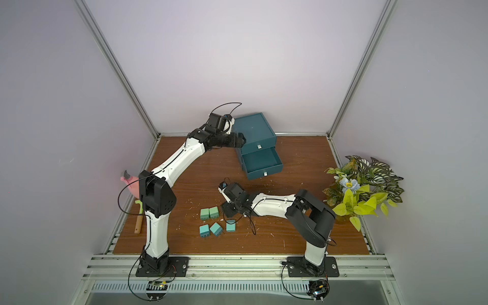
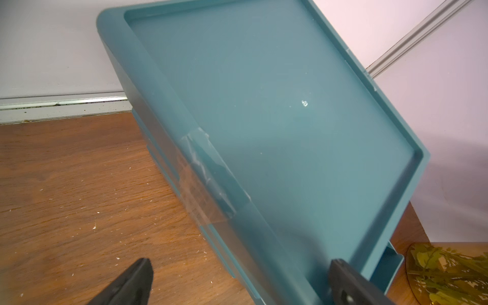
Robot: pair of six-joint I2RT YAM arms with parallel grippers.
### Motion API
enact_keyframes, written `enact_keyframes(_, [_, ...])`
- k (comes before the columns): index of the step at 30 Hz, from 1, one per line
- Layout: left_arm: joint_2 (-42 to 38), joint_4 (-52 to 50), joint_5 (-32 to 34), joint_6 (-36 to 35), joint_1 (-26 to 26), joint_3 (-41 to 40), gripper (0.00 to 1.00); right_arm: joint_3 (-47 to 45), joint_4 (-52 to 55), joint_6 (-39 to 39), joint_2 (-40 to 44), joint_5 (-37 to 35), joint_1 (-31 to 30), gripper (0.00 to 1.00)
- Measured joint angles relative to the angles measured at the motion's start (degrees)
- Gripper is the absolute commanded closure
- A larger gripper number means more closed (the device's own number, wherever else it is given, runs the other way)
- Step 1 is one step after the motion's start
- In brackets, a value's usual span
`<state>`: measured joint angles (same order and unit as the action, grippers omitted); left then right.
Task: Place the plugs into the drawer by color
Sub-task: Pick up the plug from the center of the board.
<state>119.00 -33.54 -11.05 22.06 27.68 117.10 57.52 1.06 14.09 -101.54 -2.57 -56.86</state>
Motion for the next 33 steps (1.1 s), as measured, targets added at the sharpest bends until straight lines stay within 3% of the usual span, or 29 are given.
enact_keyframes(10, [0.0, 0.1, 0.0, 0.0, 0.0, -0.1, 0.01, 0.0, 5.9, -2.9, 3.1, -4.9, 0.0, 0.35])
enact_keyframes(21, [0.0, 0.1, 0.0, 0.0, 0.0, -0.1, 0.01, 0.2, 5.1, -9.7, 4.0, 1.4, 0.0, 0.35])
enact_keyframes(33, [0.0, 0.2, -0.2, 0.0, 0.0, -0.1, 0.01, 2.3, 6.0, -11.8, -0.2, 1.6, 1.0, 0.39])
